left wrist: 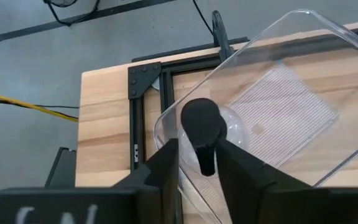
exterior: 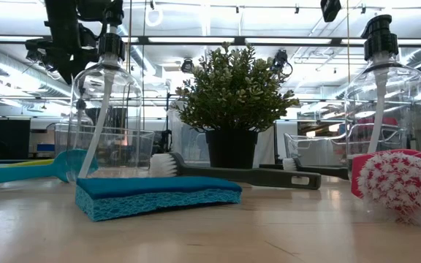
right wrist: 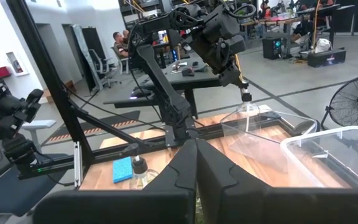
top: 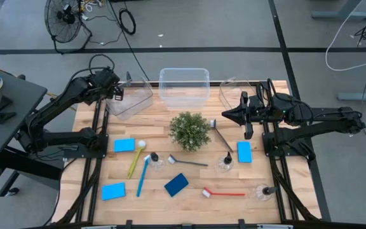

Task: Pick & Place Kitchen Sink Supplies
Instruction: Put the transparent soap dispenser into the left transparent bin

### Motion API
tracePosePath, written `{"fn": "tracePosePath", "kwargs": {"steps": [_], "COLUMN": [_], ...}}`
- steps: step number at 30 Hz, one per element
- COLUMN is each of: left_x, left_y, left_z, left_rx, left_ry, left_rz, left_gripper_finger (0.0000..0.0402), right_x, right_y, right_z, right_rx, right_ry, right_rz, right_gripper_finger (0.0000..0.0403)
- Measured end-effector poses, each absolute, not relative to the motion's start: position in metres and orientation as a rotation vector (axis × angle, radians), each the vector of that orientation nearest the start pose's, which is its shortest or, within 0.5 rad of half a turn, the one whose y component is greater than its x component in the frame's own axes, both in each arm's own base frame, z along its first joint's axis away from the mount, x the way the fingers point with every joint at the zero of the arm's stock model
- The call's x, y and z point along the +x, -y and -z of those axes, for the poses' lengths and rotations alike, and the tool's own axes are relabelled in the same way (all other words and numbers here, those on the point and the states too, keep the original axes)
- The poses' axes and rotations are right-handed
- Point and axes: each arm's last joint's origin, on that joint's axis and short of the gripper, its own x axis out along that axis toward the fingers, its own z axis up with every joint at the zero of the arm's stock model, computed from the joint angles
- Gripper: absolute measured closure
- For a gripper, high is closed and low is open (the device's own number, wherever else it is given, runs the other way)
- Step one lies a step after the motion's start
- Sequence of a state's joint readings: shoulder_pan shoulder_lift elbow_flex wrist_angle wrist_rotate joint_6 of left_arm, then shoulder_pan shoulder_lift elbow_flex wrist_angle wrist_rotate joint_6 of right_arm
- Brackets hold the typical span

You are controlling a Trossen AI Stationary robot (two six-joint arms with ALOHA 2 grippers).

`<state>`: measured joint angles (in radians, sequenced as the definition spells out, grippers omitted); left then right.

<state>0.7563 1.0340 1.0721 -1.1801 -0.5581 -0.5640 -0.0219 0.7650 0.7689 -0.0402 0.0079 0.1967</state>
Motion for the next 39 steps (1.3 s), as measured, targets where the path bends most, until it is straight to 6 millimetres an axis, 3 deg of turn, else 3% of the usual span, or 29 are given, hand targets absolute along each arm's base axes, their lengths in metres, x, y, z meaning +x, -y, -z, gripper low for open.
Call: {"fn": "tracePosePath", "kwargs": {"steps": [8, 18, 29, 39], "left_x": [0.111, 0.110, 0.127, 0.154], "left_y": [-0.124, -0.118, -0.100, -0.072], "left_z": [-0.319, -0.360, -0.378, -0.385], "left_rx": [-0.569, -0.577, -0.665, -0.511], "left_ry": [-0.847, -0.787, -0.738, -0.721], "left_rz": [-1.442, -1.295, -0.945, -0.558], "left_gripper_finger": [0.0249, 0.0243, 0.0243, 0.0243], "right_x": [0.171, 0.171, 0.171, 0.171], "right_y": [0.004, 0.004, 0.004, 0.004], "right_z": [-0.344, -0.344, -0.343, -0.343], "right_rx": [0.197, 0.197, 0.187, 0.187], "right_ry": [-0.033, -0.033, -0.039, -0.039], "right_rz": [0.033, 0.034, 0.034, 0.034], "right_gripper_finger": [0.0394, 0.0394, 0.0394, 0.0394]}}
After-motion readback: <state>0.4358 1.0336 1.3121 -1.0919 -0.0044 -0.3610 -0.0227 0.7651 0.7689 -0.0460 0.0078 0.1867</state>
